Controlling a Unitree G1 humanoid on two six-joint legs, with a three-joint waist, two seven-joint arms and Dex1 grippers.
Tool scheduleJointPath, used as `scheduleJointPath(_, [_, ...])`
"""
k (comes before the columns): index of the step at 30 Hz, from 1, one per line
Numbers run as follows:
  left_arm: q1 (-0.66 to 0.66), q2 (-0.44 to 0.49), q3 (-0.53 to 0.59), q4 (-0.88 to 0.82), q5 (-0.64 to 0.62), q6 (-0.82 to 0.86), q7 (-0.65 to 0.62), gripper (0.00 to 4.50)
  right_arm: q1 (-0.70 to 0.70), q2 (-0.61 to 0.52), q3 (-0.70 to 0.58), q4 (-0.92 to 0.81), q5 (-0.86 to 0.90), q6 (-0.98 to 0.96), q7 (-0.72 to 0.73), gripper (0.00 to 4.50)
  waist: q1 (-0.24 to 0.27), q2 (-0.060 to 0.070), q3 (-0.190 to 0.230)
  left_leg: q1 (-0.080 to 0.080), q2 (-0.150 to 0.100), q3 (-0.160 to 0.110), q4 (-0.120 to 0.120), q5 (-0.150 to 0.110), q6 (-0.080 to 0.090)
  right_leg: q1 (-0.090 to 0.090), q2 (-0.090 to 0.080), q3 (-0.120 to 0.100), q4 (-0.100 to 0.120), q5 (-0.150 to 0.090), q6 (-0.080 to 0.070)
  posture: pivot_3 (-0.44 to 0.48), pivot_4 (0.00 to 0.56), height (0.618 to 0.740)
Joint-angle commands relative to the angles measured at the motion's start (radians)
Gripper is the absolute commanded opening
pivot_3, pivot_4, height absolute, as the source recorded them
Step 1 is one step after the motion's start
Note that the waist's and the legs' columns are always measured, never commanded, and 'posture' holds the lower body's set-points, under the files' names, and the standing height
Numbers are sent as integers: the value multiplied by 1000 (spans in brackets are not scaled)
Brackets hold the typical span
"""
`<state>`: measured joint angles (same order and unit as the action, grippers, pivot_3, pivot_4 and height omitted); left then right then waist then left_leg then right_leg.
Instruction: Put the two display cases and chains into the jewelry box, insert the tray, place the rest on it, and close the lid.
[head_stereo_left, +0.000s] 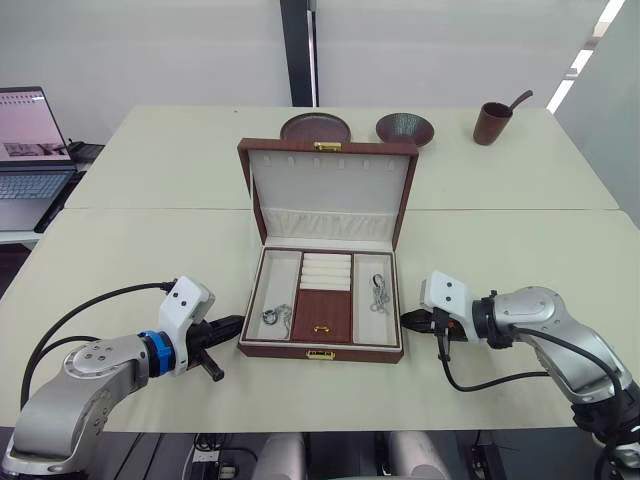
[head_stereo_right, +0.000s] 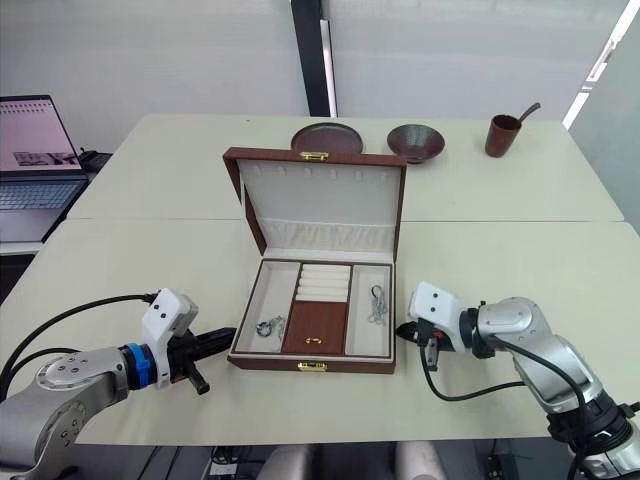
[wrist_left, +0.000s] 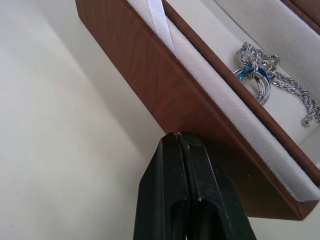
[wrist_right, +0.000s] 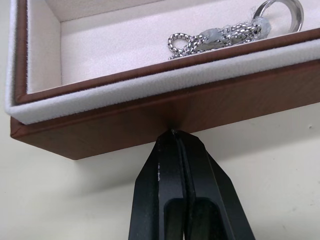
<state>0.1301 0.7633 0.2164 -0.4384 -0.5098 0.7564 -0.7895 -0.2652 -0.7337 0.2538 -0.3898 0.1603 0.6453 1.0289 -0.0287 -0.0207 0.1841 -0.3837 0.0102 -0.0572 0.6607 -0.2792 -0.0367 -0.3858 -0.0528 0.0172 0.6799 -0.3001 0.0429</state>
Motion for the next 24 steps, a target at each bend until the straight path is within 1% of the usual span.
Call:
scheduleJointPath(1, [14, -4, -48, -42, -41, -5, -51, 0, -24, 35, -1, -52, 29, -21, -23, 14, -2, 0, 0, 0, 0, 0, 0, 0, 0, 0, 0, 0, 0, 0, 0, 0, 150, 733])
scheduleJointPath(6, [38, 6, -8, -14, -25, -44, -62, 0, 13, 40, -55, -38, 24, -78, -66, 14, -3, 0, 0, 1, 1, 0, 0, 0, 0, 0, 1, 0, 0, 0, 0, 0, 150, 733])
scheduleJointPath(10, [68, 6, 38, -9, -24, -63, -63, 0, 70, 13, -105, -31, 0, -121, -106, 14, -1, 0, 0, 0, 1, 0, 0, 0, 0, 0, 1, 0, 0, 0, 0, 0, 150, 733])
scheduleJointPath(14, [97, 12, 85, 0, -18, -84, -67, 0, 107, -18, -138, -38, 9, -120, -114, 14, 0, 0, 0, 0, 1, 0, 0, 0, 0, 0, 0, 0, 0, 0, 0, 0, 150, 733])
scheduleJointPath(17, [120, 17, 125, 12, -13, -117, -82, 0, 128, -29, -163, -60, 56, -120, -88, 14, 1, 0, 0, 0, 1, 0, 0, 0, 0, 0, 1, 0, 0, 0, 0, 0, 150, 733])
scheduleJointPath(21, [131, -2, 255, 16, -84, -183, -142, 0, 126, -66, -200, -50, 65, -156, -70, 14, 0, 0, 0, 0, 1, 0, 0, 0, 0, 0, 1, 0, 0, 0, 0, 0, 150, 733])
scheduleJointPath(22, [128, -4, 304, -9, -144, -175, -162, 0, 102, -72, -225, -33, 72, -173, -70, 14, 0, 0, 0, 1, 1, 0, 0, 0, 0, 1, 0, 0, 0, 0, 0, 0, 150, 733])
scheduleJointPath(24, [130, -2, 366, -49, -222, -165, -186, 0, 65, -77, -257, -7, 84, -195, -71, 14, 0, 0, 0, 1, 1, 0, 1, 0, 0, 1, 0, 0, 0, 0, 0, 0, 150, 733])
